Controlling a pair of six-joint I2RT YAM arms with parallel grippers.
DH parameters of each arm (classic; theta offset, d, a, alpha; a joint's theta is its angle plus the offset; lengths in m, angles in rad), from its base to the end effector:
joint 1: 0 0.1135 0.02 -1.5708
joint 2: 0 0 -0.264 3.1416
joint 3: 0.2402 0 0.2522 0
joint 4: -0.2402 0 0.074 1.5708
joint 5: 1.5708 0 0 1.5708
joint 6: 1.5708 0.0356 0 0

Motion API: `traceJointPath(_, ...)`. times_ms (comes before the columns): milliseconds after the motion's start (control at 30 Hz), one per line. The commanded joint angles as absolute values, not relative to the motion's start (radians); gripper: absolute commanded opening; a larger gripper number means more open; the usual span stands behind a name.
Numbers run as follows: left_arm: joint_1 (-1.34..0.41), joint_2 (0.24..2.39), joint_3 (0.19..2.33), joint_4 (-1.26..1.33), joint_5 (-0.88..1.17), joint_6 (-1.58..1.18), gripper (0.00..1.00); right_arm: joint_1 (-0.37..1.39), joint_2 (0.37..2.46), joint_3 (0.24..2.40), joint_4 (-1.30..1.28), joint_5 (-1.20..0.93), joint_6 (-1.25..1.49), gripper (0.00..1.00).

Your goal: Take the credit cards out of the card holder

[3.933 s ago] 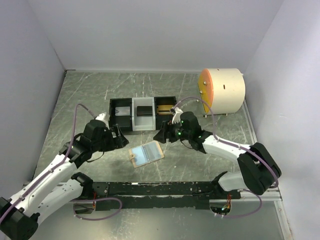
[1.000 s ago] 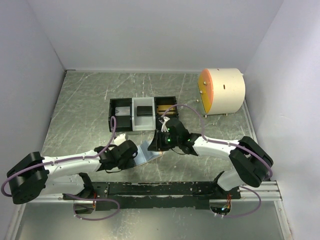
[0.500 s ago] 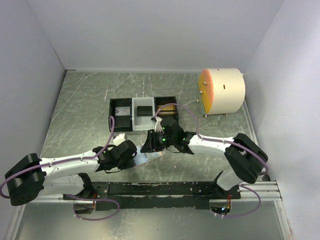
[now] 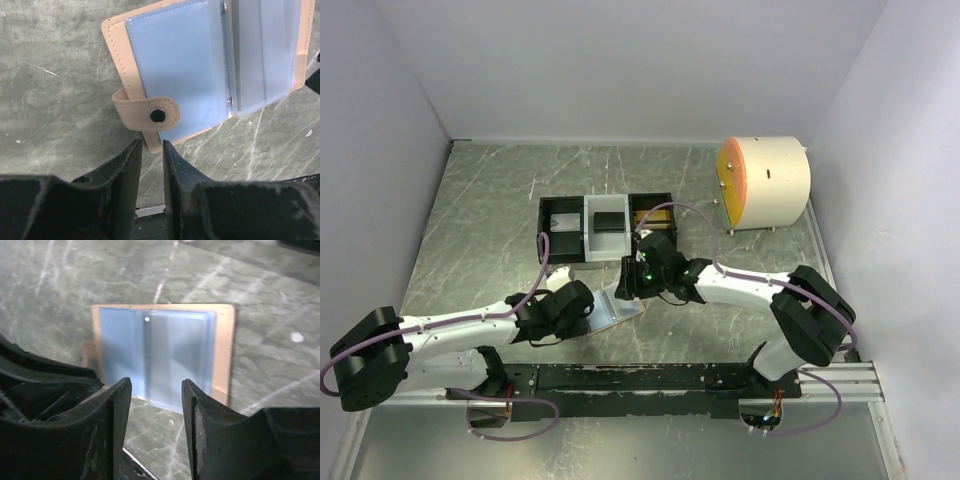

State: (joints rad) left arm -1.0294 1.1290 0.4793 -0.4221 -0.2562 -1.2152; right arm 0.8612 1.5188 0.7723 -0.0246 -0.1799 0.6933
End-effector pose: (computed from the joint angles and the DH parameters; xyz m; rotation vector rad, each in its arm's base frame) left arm 0.1058 -0.1585 0.1565 -0.3338 2.6417 -0.4624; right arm 0.1939 0.2355 0.1789 -0.3094 2.5224 0.9159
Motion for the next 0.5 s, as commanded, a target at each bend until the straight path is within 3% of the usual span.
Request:
traceJointPath(0, -1.035, 1.113, 0.489, -0.429, -0.282, -1.218, 0.35, 0.847, 1.539, 0.775, -0.109, -0.093, 0.662, 0.46)
traceJointPath(467, -1.035, 1.138, 0.49, -0.4, -0.268, -1.206, 0.34, 0.85, 1.603, 0.737, -0.006, -0.234, 0.688, 0.43)
